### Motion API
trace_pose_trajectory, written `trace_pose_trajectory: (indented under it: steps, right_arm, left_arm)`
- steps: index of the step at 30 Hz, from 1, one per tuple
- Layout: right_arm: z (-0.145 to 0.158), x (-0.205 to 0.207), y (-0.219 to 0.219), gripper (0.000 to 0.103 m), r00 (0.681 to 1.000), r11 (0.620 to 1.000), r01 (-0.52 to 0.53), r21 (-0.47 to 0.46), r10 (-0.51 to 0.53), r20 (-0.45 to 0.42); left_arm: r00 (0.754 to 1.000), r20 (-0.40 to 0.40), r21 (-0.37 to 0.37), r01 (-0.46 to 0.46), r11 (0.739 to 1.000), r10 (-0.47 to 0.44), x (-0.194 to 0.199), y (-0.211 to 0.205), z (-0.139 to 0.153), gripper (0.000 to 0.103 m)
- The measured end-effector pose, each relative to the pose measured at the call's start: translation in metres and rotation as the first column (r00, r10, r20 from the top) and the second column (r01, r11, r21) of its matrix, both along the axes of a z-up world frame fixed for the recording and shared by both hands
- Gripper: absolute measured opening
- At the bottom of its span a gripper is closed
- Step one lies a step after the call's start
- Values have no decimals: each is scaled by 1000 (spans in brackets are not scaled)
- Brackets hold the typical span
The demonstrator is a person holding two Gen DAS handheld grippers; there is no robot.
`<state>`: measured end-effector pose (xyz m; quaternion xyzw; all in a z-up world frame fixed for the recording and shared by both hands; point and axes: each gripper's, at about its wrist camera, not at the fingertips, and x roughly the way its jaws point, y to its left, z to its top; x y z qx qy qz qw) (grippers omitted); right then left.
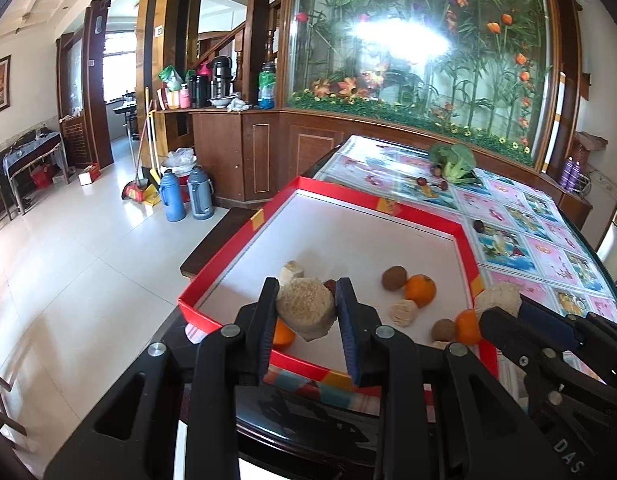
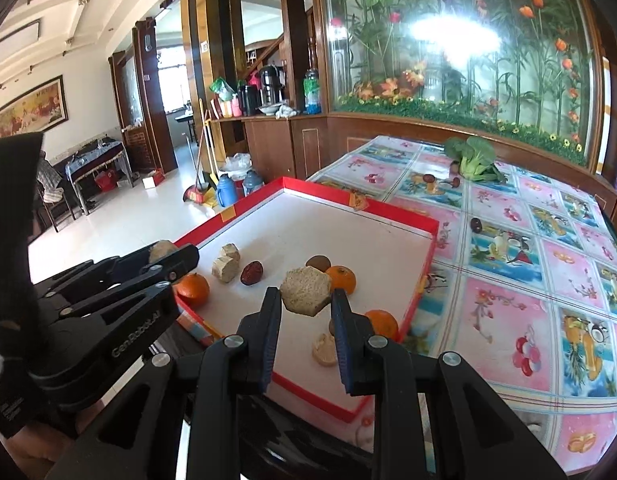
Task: Organize fruits
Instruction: 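Lower both round beige pieces into the white tray and open both grippers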
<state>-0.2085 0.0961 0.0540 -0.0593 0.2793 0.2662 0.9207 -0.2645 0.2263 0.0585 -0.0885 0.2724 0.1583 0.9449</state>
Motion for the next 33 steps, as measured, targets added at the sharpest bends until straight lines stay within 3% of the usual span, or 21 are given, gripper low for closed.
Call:
trace_pose_trajectory:
  steps: [17, 33]
  right_arm:
    - [-7, 18, 16, 25, 998, 999, 45, -26, -46, -34]
    - [-24, 47, 0, 24, 984, 989, 136, -50, -141, -110]
  left_arm:
    - [998, -61, -4, -18, 1000, 17, 28, 12, -9, 31]
    - [989, -146, 57, -4, 998, 12, 60, 4, -22, 31]
